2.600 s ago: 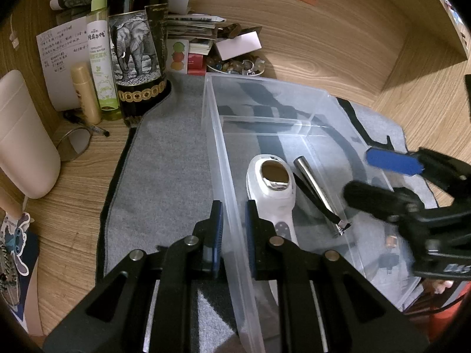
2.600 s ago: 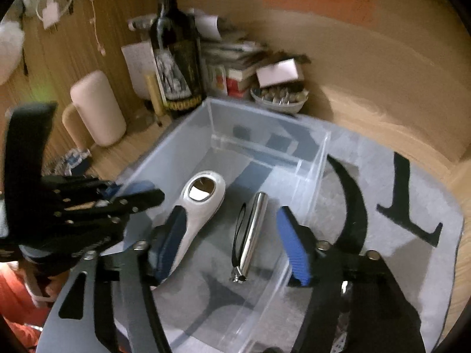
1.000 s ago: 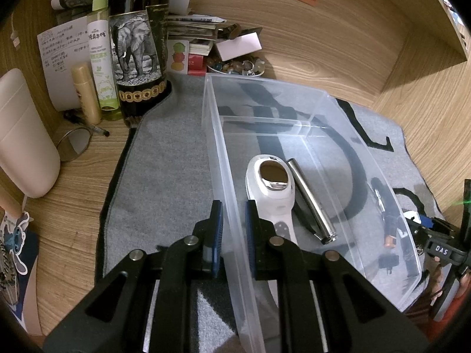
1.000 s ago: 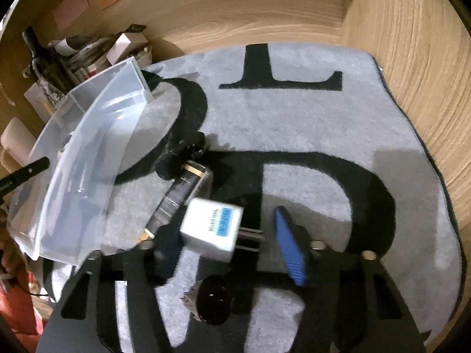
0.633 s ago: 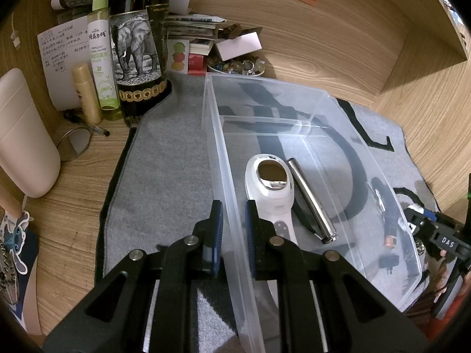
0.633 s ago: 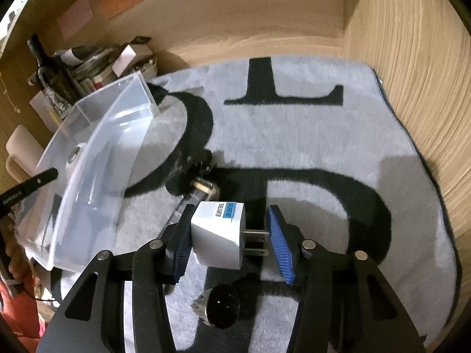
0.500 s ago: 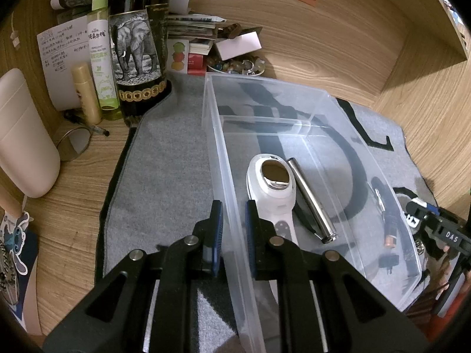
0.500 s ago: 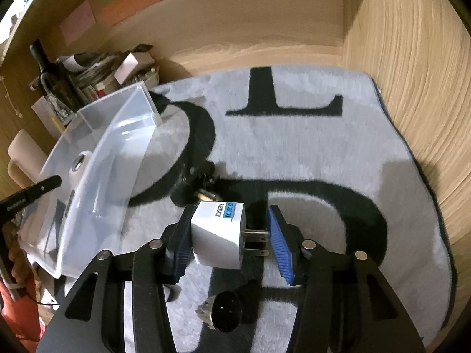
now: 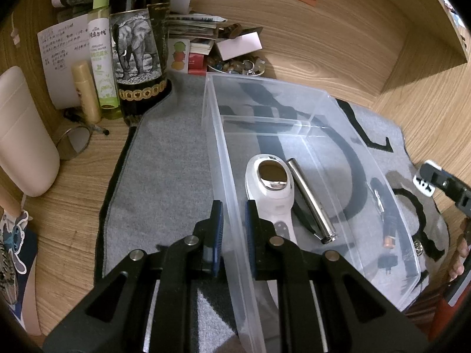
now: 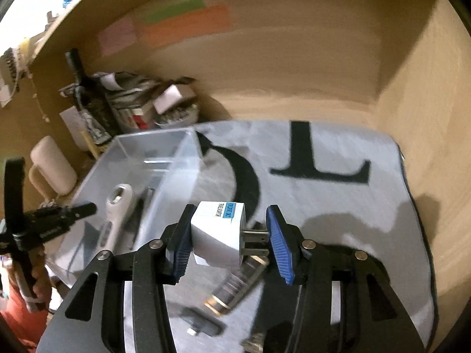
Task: Organize rigid objects
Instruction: 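Lift the white plug adapter with the right tool and carry it over the box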
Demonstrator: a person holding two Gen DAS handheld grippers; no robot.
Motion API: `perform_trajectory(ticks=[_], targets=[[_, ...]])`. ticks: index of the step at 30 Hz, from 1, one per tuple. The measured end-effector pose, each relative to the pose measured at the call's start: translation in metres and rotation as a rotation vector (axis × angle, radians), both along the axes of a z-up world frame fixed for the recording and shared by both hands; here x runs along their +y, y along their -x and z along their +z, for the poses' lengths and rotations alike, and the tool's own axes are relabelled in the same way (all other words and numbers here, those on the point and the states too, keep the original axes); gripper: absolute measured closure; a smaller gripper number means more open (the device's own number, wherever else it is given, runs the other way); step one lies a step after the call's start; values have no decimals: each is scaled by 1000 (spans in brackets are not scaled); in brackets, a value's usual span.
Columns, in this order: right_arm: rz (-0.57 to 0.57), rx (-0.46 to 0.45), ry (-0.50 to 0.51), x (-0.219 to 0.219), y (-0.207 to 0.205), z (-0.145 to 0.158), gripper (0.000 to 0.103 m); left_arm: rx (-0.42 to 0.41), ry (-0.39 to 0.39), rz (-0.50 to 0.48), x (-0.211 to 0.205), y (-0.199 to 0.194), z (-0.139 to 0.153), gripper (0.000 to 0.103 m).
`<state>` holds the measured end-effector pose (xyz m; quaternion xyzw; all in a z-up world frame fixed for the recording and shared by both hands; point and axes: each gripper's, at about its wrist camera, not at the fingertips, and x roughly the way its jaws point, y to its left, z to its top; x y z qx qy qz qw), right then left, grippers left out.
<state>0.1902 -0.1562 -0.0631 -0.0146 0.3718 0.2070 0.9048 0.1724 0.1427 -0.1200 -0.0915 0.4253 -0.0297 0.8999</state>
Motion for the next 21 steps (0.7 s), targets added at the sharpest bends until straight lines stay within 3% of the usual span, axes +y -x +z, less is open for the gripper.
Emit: perform_trajectory(ticks=[11, 21], targets=[[138, -37, -21, 52, 0, 12, 58, 0, 7, 7, 2, 0, -1, 90], [248, 0, 24, 95, -6, -3, 58, -2, 5, 7, 3, 1, -1, 90]])
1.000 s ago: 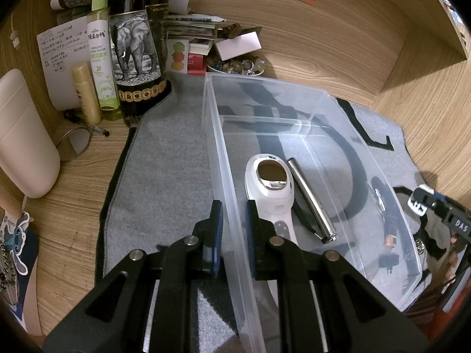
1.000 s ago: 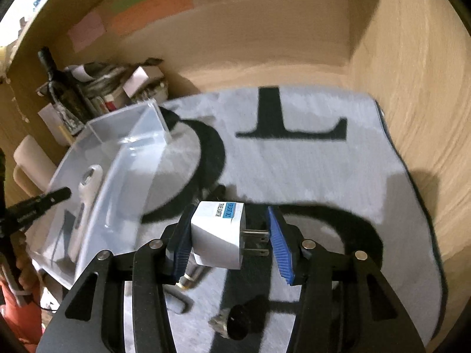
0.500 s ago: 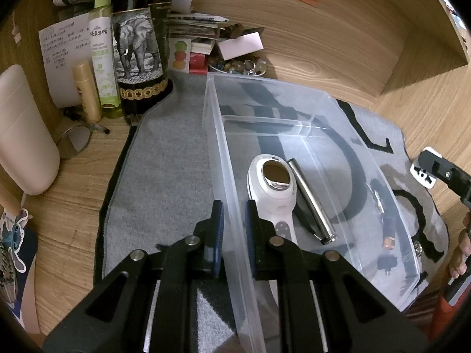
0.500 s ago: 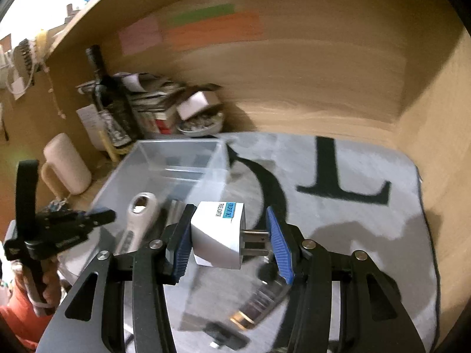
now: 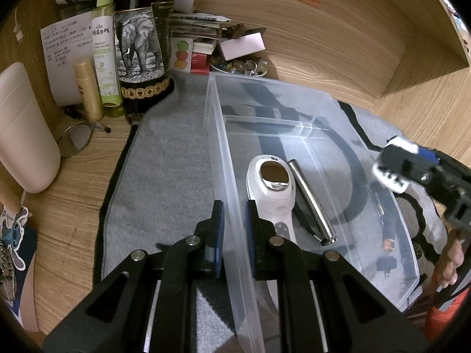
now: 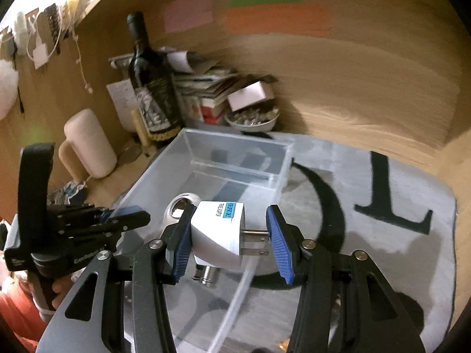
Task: Organize rigid objects
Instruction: 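Lift the white plug adapter with the right tool and carry it over the box, then lower the plug adapter into the box and open the right tool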
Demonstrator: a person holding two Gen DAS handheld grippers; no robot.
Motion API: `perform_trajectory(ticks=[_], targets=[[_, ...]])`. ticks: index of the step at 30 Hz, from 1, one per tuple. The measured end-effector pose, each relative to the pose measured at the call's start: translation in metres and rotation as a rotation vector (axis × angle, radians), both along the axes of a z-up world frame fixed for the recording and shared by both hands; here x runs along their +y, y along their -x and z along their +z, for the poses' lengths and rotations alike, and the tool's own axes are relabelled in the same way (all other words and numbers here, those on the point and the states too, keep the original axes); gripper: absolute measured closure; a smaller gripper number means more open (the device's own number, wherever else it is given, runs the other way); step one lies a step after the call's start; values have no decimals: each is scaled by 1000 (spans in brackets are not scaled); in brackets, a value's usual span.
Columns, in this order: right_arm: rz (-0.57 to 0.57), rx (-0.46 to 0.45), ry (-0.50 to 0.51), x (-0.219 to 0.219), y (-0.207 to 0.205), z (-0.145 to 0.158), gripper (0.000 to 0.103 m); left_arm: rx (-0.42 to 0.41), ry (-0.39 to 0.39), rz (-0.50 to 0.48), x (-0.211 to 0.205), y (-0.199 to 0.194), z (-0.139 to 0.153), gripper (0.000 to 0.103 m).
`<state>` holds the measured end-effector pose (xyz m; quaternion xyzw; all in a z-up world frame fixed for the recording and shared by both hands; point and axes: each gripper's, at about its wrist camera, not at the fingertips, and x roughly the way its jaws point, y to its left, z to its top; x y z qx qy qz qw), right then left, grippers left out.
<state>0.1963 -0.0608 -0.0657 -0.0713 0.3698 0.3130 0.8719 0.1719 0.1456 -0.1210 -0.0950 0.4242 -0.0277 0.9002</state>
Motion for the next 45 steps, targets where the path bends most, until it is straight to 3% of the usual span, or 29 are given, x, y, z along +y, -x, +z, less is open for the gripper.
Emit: perform_trajectory(ticks=[5, 12, 27, 31, 33, 41, 45], targets=[[38, 43, 22, 16, -2, -13, 58, -1, -5, -1, -1, 0, 0, 90], [114, 95, 129, 40, 0, -32, 58, -3, -12, -5, -1, 1, 0, 90], [138, 109, 217, 53, -3, -38, 58, -7, -19, -9, -3, 2, 1, 90], [131, 99, 209, 53, -3, -35, 49, -7, -15, -7, -3, 2, 0, 90], [122, 83, 195, 50, -1, -32, 40, -7, -15, -6, -3, 2, 0, 90], [84, 63, 114, 29, 1, -12, 37, -7, -16, -7, -3, 2, 1, 90], [20, 12, 73, 7, 1, 5, 25, -7, -14, -6, -3, 2, 1, 90]])
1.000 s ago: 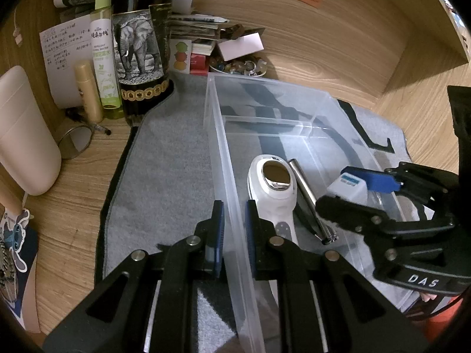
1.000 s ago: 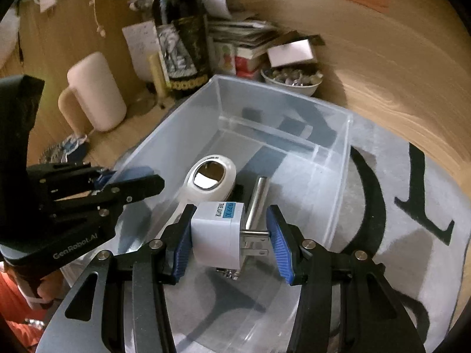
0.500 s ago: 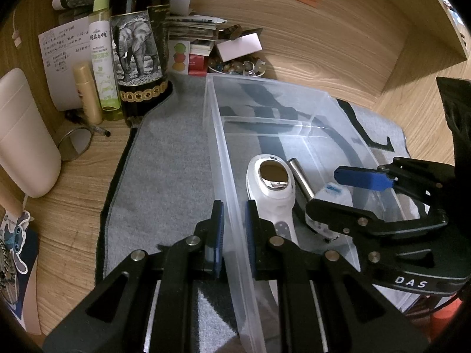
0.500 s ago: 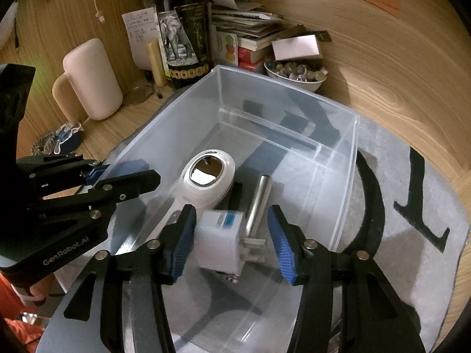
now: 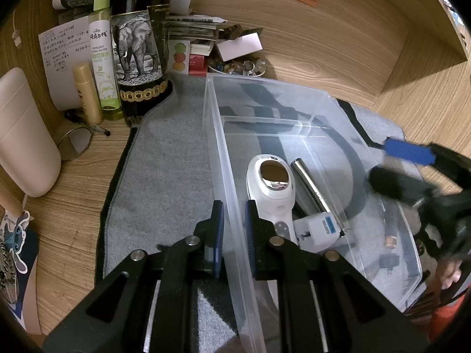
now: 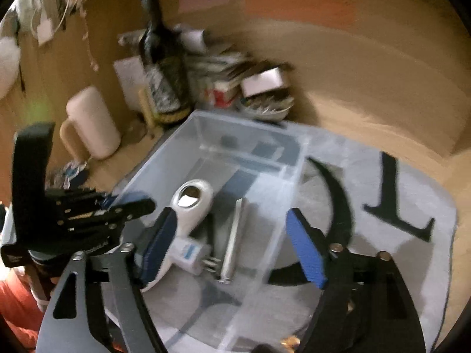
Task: Organize rigid objects
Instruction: 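Lower the plug adapter into the box and open the right tool, then move the right tool to the black-and-gold bottle and close on it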
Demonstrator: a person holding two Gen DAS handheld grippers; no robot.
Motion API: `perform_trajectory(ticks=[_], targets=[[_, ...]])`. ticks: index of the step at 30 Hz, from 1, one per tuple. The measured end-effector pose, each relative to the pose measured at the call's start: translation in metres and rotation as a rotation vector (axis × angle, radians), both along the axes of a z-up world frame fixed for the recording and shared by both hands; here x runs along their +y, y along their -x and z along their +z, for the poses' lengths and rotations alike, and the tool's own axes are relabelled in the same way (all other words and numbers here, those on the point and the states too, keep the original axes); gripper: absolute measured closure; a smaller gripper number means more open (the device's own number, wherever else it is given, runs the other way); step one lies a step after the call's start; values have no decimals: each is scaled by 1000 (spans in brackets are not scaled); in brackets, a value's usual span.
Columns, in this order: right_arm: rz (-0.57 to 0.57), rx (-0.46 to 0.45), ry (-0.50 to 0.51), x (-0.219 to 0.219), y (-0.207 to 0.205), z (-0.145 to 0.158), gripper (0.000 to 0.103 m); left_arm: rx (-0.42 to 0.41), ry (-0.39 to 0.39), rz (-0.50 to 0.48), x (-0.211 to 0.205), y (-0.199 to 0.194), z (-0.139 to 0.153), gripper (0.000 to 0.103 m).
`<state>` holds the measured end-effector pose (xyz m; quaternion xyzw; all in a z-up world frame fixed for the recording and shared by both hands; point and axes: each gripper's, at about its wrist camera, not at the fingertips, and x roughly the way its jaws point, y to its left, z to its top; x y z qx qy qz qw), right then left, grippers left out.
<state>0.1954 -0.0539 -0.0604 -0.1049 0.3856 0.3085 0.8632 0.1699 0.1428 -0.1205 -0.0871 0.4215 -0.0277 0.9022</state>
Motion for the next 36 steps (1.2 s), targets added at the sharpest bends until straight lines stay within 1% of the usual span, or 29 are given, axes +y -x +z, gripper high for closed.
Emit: perform_trajectory(ticks=[3, 8, 11, 15, 20, 23, 27, 31, 34, 35, 36], targets=[[-58, -33, -7, -21, -1, 10, 25, 1, -1, 0, 0, 0, 0, 90], [-160, -47, -13, -57, -7, 16, 24, 1, -10, 0, -2, 0, 0, 90], [-215, -44, -1, -75, -7, 12, 24, 2, -9, 1, -2, 0, -1, 90], [-276, 2, 22, -95, -6, -4, 24, 1, -11, 0, -2, 0, -1, 90], [-303, 44, 86, -103, 0, -30, 24, 1, -12, 0, -2, 0, -1, 90], [-299, 92, 106, -105, 0, -46, 24, 1, -12, 1, -1, 0, -1, 90], [-285, 136, 108, -104, 5, -59, 24, 1, -11, 1, -2, 0, -1, 90], [-260, 161, 137, -101, 9, -68, 25, 2, -11, 1, -1, 0, -1, 90], [-247, 191, 139, -99, 7, -75, 39, 2, -11, 1, -1, 0, -1, 90], [-246, 194, 141, -99, 6, -76, 45, 2, -11, 1, -1, 0, -1, 90], [-249, 195, 145, -100, 6, -78, 48, 1, -11, 2, -1, 0, -1, 90]])
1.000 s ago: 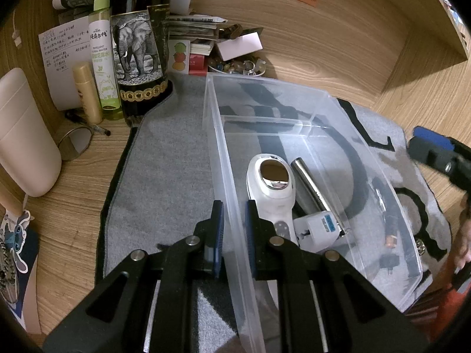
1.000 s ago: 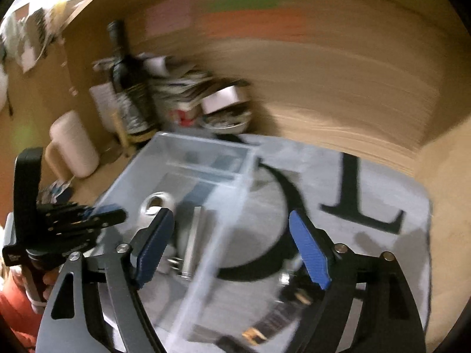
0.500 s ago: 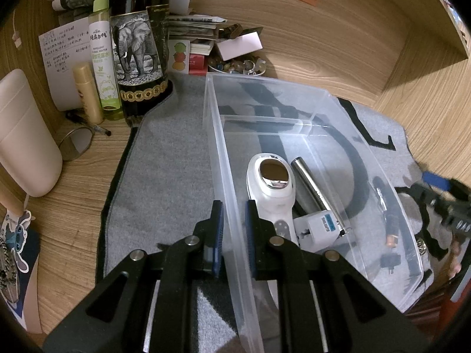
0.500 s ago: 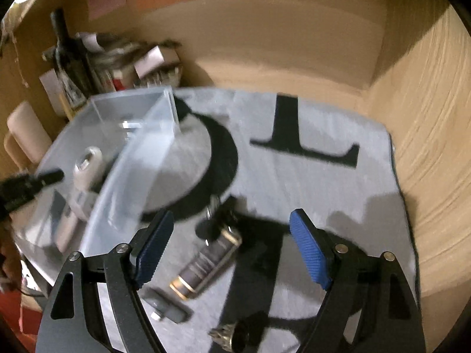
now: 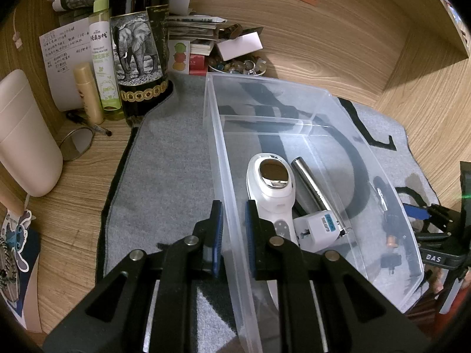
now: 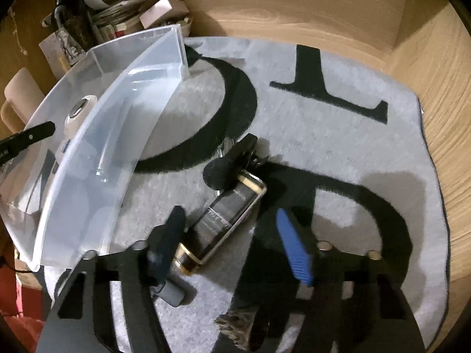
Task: Organize rigid objects
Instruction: 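Move the right tool to the black-and-gold bottle and close on it, then lift the black-and-gold bottle with the right tool and carry it over the box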
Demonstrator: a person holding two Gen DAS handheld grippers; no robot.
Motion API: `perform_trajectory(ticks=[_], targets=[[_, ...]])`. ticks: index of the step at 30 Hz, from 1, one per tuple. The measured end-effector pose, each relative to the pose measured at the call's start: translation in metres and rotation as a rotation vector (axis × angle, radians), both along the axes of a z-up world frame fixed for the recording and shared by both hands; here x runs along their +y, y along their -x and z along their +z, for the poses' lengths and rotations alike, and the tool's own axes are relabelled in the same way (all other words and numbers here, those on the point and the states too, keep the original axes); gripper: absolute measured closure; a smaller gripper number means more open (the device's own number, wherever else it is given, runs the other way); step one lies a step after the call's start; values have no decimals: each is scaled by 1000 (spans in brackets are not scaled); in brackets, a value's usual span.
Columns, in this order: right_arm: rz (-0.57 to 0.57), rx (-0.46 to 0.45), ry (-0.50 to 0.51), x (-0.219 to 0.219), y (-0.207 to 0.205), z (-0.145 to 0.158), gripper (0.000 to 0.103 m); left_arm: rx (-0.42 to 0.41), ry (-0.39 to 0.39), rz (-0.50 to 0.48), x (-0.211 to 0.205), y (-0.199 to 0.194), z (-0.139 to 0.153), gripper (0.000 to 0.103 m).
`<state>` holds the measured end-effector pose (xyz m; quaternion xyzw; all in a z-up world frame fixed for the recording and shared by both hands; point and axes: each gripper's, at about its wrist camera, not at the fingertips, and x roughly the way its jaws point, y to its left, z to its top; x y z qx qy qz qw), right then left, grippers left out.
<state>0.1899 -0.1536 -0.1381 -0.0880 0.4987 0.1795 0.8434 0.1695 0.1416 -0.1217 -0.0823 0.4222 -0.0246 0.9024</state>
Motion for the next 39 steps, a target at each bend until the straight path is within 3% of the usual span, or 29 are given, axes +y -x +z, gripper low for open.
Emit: perform_trajectory(ticks=[9, 18, 21, 29, 39], targets=[[-2, -21, 17, -9, 1, 2, 70, 0, 0, 0, 0, 0, 0, 90], [-17, -22, 42, -20, 4, 3, 73, 0, -1, 0, 0, 0, 0, 90], [-24, -31, 45, -24, 6, 4, 82, 0, -1, 0, 0, 0, 0, 90], [-65, -63, 18, -33, 5, 12, 82, 0, -1, 0, 0, 0, 0, 90], [-66, -165, -35, -24, 0, 45, 82, 0, -1, 0, -1, 0, 0, 90]])
